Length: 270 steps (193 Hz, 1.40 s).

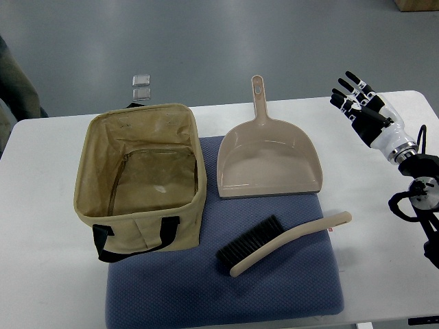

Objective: Put pink broom in yellow bag with right hand

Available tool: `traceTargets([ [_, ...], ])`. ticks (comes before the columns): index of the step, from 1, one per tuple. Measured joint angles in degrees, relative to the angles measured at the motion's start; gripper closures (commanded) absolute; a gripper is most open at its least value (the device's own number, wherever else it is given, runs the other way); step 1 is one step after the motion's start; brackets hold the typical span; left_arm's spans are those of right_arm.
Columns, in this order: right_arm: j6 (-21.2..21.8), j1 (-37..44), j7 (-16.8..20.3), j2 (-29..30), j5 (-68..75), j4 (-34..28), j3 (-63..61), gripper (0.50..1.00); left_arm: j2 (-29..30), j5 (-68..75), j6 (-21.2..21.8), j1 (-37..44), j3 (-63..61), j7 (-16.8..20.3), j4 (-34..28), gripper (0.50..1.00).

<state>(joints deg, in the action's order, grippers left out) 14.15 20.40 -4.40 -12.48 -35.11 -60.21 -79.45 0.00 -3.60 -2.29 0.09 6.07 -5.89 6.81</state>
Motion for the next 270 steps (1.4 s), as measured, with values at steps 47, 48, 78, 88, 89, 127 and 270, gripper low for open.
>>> traceTargets([
  [47, 0.1, -0.2, -0.1, 0.0, 0.0, 0.0, 0.0, 0.574, 0.0, 0.0, 0.0, 0.0, 0.0, 0.0, -0.1, 0.500],
  [48, 0.1, -0.2, -0.1, 0.0, 0.0, 0.0, 0.0, 0.574, 0.0, 0.0, 0.0, 0.0, 0.0, 0.0, -0.1, 0.500],
  [78, 0.1, -0.3, -0.1, 0.2, 0.0, 0.0, 0.0, 0.574, 0.0, 0.0, 0.0, 0.0, 0.0, 0.0, 0.0, 0.500],
  [88, 0.1, -0.4, -0.1, 0.2, 0.0, 0.0, 0.0, 0.574, 0.0, 0.0, 0.0, 0.0, 0.0, 0.0, 0.0, 0.500],
  [89, 0.1, -0.4, -0.1, 0.2, 0.0, 0.0, 0.0, 0.574, 0.0, 0.0, 0.0, 0.0, 0.0, 0.0, 0.0, 0.500],
  [127, 0.1, -0.5, -0.1, 0.2, -0.2, 0.0, 0.1, 0.574, 0.0, 0.0, 0.0, 0.0, 0.0, 0.0, 0.0, 0.500],
  [270, 0.2, -0.5, -0.1, 0.3, -0.7, -0.1, 0.8, 0.574, 0.0, 0.0, 0.0, 0.0, 0.0, 0.0, 0.0, 0.500],
])
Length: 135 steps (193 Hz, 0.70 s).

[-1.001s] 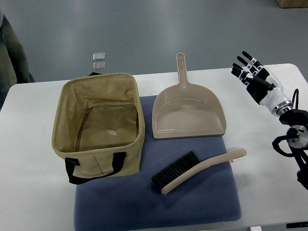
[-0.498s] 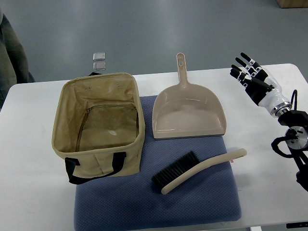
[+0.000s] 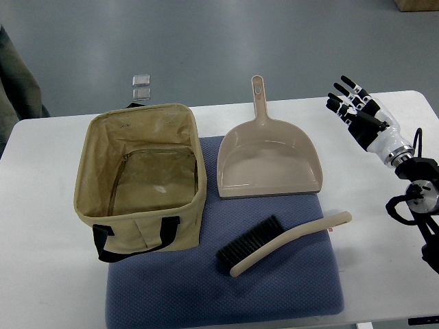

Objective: Put pink broom in yellow bag with right hand

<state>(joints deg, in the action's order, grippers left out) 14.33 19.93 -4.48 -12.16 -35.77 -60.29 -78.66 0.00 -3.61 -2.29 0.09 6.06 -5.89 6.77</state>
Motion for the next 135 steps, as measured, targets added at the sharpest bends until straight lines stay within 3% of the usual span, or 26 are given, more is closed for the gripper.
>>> traceTargets([
  [71, 0.7, 0.1, 0.0, -0.9, -0.4, -0.4, 0.7, 0.574, 0.0, 0.0, 0.0, 0.0, 0.0, 0.0, 0.0, 0.500],
  [135, 5.3, 1.2, -0.8, -8.2, -7.8, -3.2, 9.6, 0.574, 0.0, 0.0, 0.0, 0.0, 0.0, 0.0, 0.0, 0.500],
])
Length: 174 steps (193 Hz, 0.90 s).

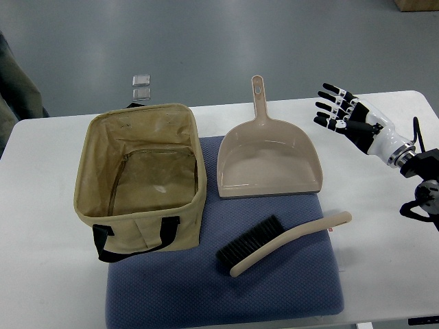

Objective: Put pink broom in yellow bag with right hand
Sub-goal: 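Move the right hand down toward the beige brush handle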

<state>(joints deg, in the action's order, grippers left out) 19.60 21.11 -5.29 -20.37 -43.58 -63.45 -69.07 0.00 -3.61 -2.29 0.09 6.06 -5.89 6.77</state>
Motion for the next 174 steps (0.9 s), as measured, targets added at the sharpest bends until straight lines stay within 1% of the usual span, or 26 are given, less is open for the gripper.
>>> traceTargets([
  [58, 3.2, 3.9, -1.5, -9.2, -10.2, -7.7, 11.6, 0.576, 0.0, 0.0, 0.0, 0.0, 0.0, 0.0, 0.0, 0.500],
  [107, 3.8, 6.6, -3.4, -16.4, -24.6, -14.4, 19.6, 0.583, 0.0, 0.0, 0.0, 0.0, 0.0, 0.0, 0.0, 0.500],
  [126, 3.6, 7.4, -3.5, -19.0, -30.8, -17.6, 22.2, 0.595, 0.0, 0.0, 0.0, 0.0, 0.0, 0.0, 0.0, 0.500],
  [139, 3.4, 7.6, -3.5, -20.5, -34.0, -19.7, 23.6, 0.626, 0.0, 0.0, 0.0, 0.0, 0.0, 0.0, 0.0, 0.500],
  [174, 2.9, 8.8, -3.5, -23.4, -40.0, -23.9, 28.1, 0.636, 0.0, 0.0, 0.0, 0.0, 0.0, 0.0, 0.0, 0.500],
])
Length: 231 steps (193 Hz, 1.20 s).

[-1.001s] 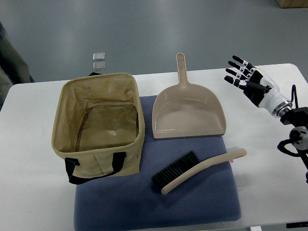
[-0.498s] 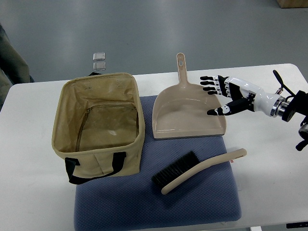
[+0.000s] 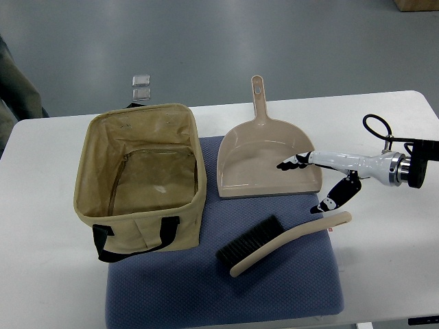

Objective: Put pink broom in yellow bag with right hand
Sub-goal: 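Move the right hand down toward the beige brush handle, then close the right hand fingers around the brush handle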

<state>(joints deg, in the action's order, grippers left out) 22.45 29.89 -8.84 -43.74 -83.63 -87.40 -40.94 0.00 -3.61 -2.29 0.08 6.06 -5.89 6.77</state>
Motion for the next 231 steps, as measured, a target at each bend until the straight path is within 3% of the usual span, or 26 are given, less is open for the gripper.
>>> traceTargets([
  [77, -1.4, 0.2, 0.1, -1.1, -8.5, -3.6, 6.1, 0.636, 0.0, 0.0, 0.0, 0.0, 0.0, 0.0, 0.0, 0.500],
  [151, -11.7, 0.0, 0.4, -1.4, -18.6, -4.1, 12.4, 0.671, 0.0, 0.0, 0.0, 0.0, 0.0, 0.0, 0.0, 0.500],
  [231, -15.1, -0.7, 0.9, -2.3, -22.0, -4.5, 15.4, 0.695, 0.0, 0.0, 0.0, 0.0, 0.0, 0.0, 0.0, 0.500],
])
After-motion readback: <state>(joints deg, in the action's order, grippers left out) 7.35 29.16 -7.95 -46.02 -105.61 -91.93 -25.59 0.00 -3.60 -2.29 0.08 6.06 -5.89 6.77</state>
